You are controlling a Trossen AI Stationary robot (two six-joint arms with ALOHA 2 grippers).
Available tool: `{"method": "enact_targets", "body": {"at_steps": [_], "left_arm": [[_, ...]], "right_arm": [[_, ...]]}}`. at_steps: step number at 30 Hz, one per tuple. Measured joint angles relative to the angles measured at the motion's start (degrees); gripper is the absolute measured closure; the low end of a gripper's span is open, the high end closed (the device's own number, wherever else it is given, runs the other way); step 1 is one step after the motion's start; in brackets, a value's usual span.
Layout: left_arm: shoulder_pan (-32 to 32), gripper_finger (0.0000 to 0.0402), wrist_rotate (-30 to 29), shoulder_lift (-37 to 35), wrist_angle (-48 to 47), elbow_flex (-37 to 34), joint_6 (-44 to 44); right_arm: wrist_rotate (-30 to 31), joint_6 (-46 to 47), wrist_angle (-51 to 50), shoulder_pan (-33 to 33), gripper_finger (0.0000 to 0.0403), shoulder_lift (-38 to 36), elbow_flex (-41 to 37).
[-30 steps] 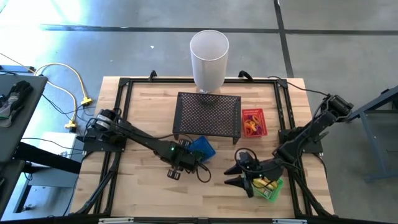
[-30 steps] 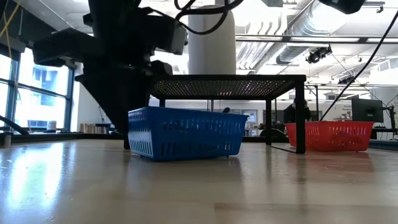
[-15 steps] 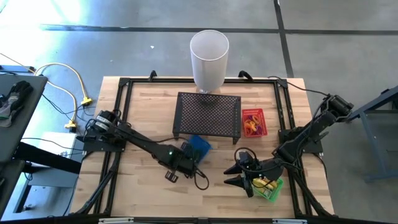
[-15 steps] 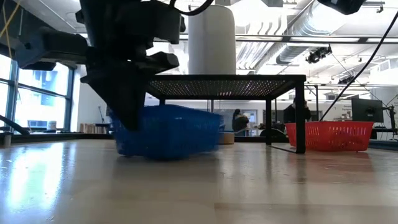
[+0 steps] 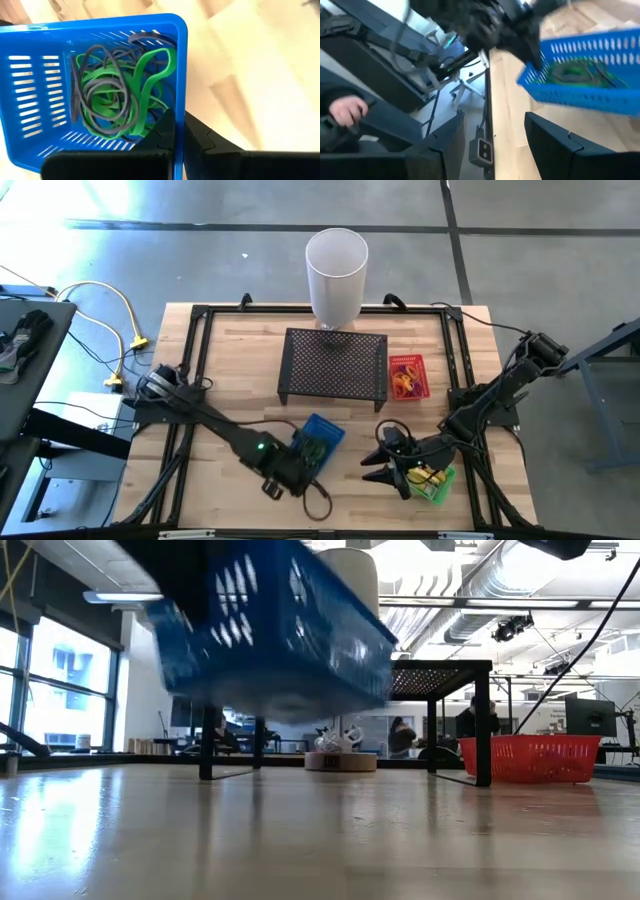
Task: Pick & Place Office Desk Supplies
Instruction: Put the blue bin on the shelf
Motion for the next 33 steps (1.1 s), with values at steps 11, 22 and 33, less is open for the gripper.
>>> {"method": "enact_targets", "body": {"at_steps": [11, 22, 33], "left_arm": [[-4.0, 0.0399, -4.6, -0.1, -22.6, 19.3, -10.8], [4.9, 0.04, -4.2, -1.5, -39.7, 26.8, -7.2], [23.0, 0.04, -1.6, -5.2, -40.6, 26.8, -2.9]], "right_arm": [[-1.6, -0.7, -1.7, 0.0, 0.0213, 0.0, 0.0], [-1.1, -1.4, -2.8, -1.6, 0.0213, 0.0, 0.0], [-1.1, 4.2, -3.0, -1.9, 0.0213, 0.0, 0.0]]}}
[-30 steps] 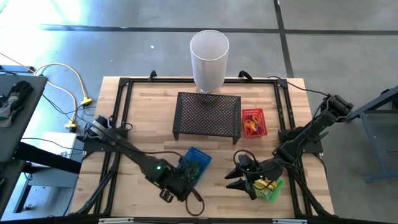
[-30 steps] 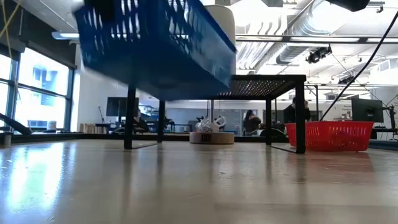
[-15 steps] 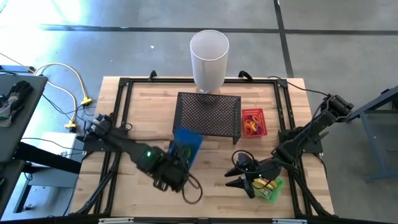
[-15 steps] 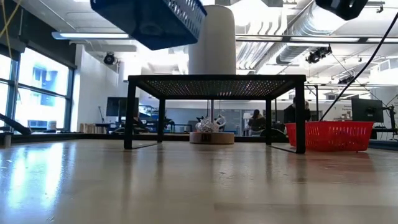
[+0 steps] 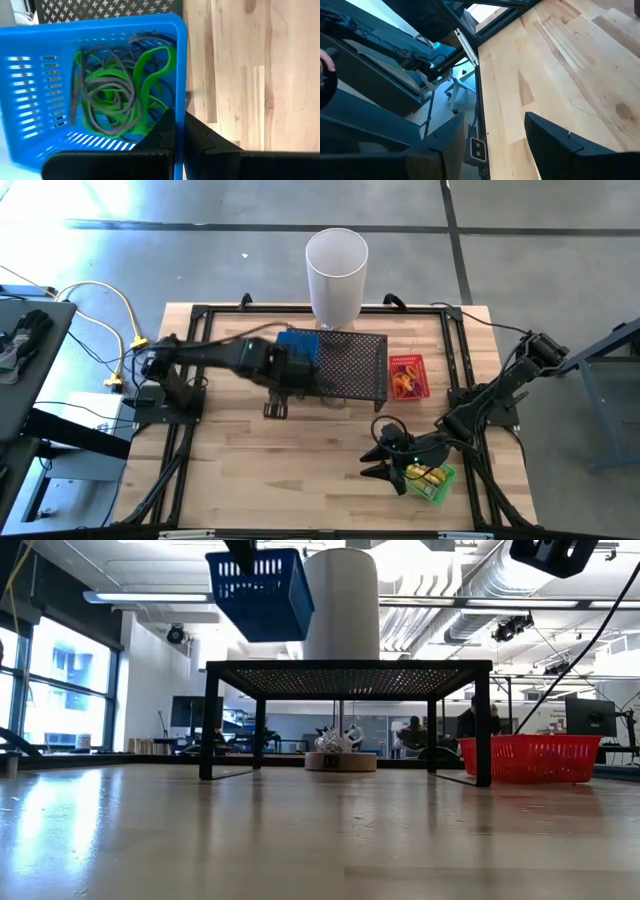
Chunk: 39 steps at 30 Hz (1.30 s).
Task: Pick & Place Office Desk Supplies
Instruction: Put the blue bin on the shelf
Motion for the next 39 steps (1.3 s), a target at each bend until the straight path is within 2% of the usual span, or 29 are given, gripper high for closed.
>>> {"method": "enact_targets", "body": {"at_steps": [10, 25, 39], "left_arm": [[2.8, 0.04, 1.4, 0.0, 3.8, -4.4, 6.0], [5.7, 0.04, 2.1, -1.6, 10.1, -13.3, 6.2], [5.4, 0.04, 3.6, -1.7, 14.8, -17.7, 5.1]], "right_arm": [[0.2, 1.9, 0.0, 0.0, 0.0213, 0.0, 0.0], [1.7, 2.8, -0.4, 0.0, 0.0213, 0.0, 0.0], [3.0, 1.6, -0.6, 0.0, 0.0213, 0.0, 0.0]]}}
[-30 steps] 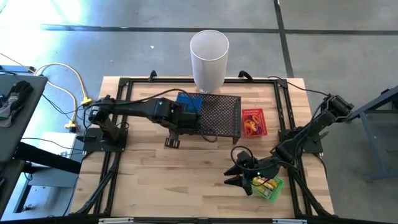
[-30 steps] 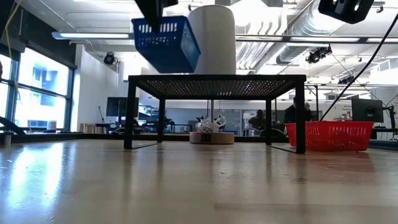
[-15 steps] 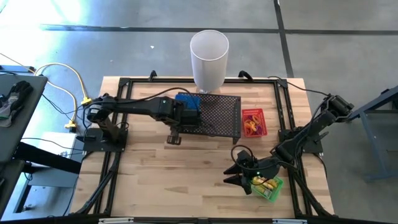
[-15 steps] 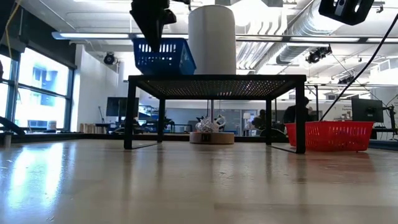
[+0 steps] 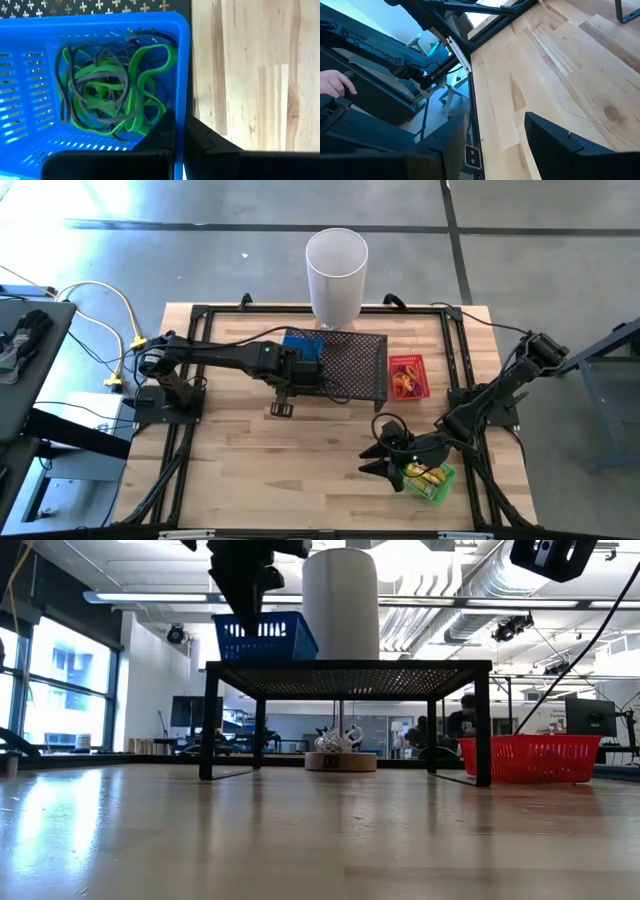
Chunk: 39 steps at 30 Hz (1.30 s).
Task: Pick & Place Office Desk Supplies
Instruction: Put the blue bin on the shelf
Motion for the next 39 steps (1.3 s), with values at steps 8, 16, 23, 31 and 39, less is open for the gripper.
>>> {"method": "enact_targets", "body": {"at_steps": [8, 16, 23, 31, 39], "left_arm": [[-0.1, 0.0393, 0.1, -0.1, 0.9, -0.9, -2.1], [-1.2, 0.0362, 0.1, 0.2, 0.9, -1.0, -7.3], [-3.7, 0.0346, -3.6, -0.1, 1.1, -1.0, -5.8], [-4.9, 0.0343, -11.4, -0.8, 1.6, -0.9, -3.8], [-7.1, 0.0343, -12.6, -2.1, 2.3, -0.8, -3.2]], "right_arm": [[0.0, -0.2, 0.0, 0.0, 0.0213, 0.0, 0.0], [0.2, -0.4, 0.0, -0.4, 0.0213, 0.0, 0.0], [0.2, -0.4, 0.0, -0.4, 0.0213, 0.0, 0.0], [0.0, -0.4, 0.0, -0.4, 0.0213, 0.0, 0.0], [-0.4, -0.4, -0.1, -0.4, 0.0213, 0.0, 0.0]]}}
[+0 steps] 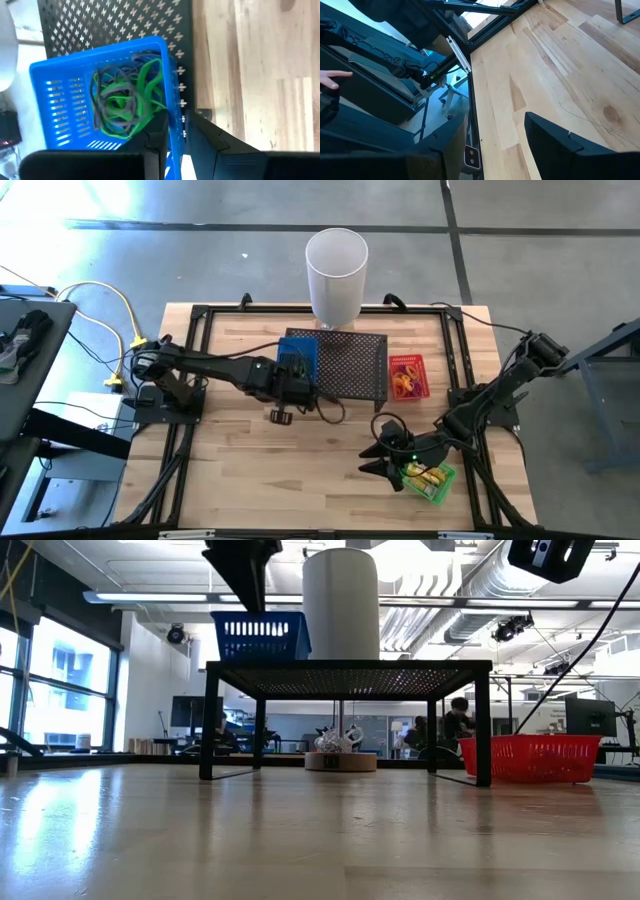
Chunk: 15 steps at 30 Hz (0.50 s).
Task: Pick & Place Office Desk Supplies
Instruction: Put the blue bin on the shelf, then put the green bin on the shelf
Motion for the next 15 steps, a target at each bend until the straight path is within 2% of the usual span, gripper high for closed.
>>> {"method": "enact_targets", "body": {"at_steps": [6, 11, 15], "left_arm": [[-2.6, 0.0343, -5.2, -0.6, 0.0, 0.0, 0.5], [-5.6, 0.0343, -14.7, -2.4, 0.4, 0.0, 0.5], [-7.7, 0.0343, -19.8, -4.3, 0.8, 0.0, -1.7]], "right_arm": [[0.0, 0.0, -0.1, 0.0, 0.0213, 0.0, 0.0], [0.0, 0.0, -0.2, 0.0, 0.0213, 0.0, 0.0], [0.0, 0.0, -0.2, 0.0, 0.0213, 0.0, 0.0]]}}
